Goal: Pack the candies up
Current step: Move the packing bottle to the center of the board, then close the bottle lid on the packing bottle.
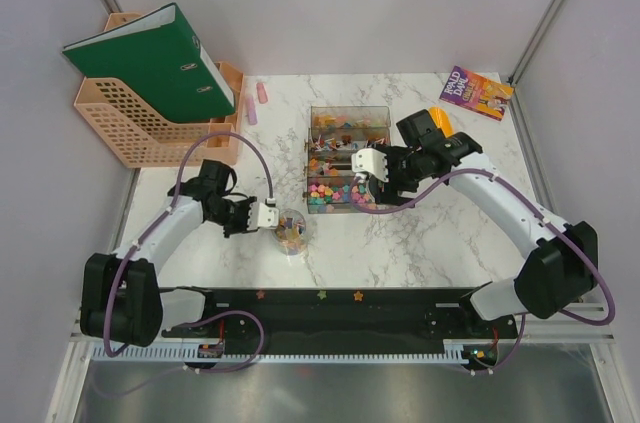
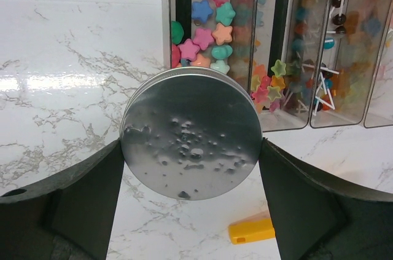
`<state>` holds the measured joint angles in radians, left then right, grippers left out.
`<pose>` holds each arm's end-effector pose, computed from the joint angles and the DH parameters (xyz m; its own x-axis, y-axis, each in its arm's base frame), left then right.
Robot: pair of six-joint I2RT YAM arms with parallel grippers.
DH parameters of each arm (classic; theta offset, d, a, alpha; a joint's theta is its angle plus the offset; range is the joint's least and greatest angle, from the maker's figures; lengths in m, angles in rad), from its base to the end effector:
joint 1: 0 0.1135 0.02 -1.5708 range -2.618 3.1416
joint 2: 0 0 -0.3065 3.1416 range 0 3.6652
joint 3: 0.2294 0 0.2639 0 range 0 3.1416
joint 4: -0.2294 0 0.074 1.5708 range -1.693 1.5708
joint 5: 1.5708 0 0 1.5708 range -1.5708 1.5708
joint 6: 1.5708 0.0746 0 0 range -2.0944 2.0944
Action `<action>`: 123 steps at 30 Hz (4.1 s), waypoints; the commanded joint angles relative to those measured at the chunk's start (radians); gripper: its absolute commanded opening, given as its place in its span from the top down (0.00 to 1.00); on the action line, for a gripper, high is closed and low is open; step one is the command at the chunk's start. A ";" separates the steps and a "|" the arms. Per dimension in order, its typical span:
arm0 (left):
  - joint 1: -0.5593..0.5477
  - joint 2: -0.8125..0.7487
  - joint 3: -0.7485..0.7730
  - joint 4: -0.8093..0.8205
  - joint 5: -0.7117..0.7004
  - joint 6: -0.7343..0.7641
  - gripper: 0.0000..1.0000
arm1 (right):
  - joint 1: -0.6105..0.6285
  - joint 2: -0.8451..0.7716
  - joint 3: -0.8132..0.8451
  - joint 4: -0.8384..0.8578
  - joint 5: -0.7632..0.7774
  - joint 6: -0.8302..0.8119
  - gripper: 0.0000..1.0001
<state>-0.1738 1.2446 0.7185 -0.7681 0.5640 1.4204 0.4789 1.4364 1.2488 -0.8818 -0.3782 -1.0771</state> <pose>0.2015 -0.0759 0.1948 0.1447 0.8230 -0.5494 0.9802 -0.0436 0.1930 0.2638 0.1680 0.3026 0.1470 -0.8458 -0.5129 -0.9629 -0.0037 -0.2698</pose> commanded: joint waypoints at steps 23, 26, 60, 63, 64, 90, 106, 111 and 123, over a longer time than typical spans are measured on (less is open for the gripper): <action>-0.274 0.131 0.191 -0.036 0.243 -0.153 0.98 | 0.009 -0.082 0.024 -0.036 0.059 0.055 0.12; -0.318 0.168 0.225 -0.004 0.249 -0.196 0.98 | 0.009 -0.087 0.024 -0.046 0.048 0.057 0.12; -0.234 -0.059 -0.002 0.335 -0.222 -0.744 0.28 | 0.251 0.254 0.251 -0.136 -0.083 -0.101 0.11; -0.231 -0.071 -0.034 0.374 -0.245 -0.753 0.27 | 0.280 0.274 0.261 -0.176 -0.082 -0.141 0.11; -0.228 -0.076 -0.043 0.386 -0.248 -0.764 0.27 | 0.286 0.280 0.264 -0.181 -0.079 -0.148 0.11; -0.208 -0.111 -0.094 0.408 -0.240 -0.807 0.27 | 0.317 0.397 0.342 -0.204 -0.071 -0.159 0.09; -0.208 -0.131 -0.119 0.412 -0.257 -0.816 0.27 | 0.337 0.420 0.359 -0.192 -0.065 -0.135 0.02; -0.205 -0.142 -0.132 0.414 -0.257 -0.808 0.27 | 0.337 0.395 0.345 -0.183 -0.070 -0.129 0.02; -0.208 -0.152 -0.128 0.406 -0.254 -0.811 0.27 | 0.326 0.366 0.261 -0.160 -0.028 -0.129 0.02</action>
<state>-0.3874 1.1172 0.5877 -0.3866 0.3138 0.6357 0.8085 1.8362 1.5326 -1.0271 -0.4095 -1.2083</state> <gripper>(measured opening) 0.732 0.982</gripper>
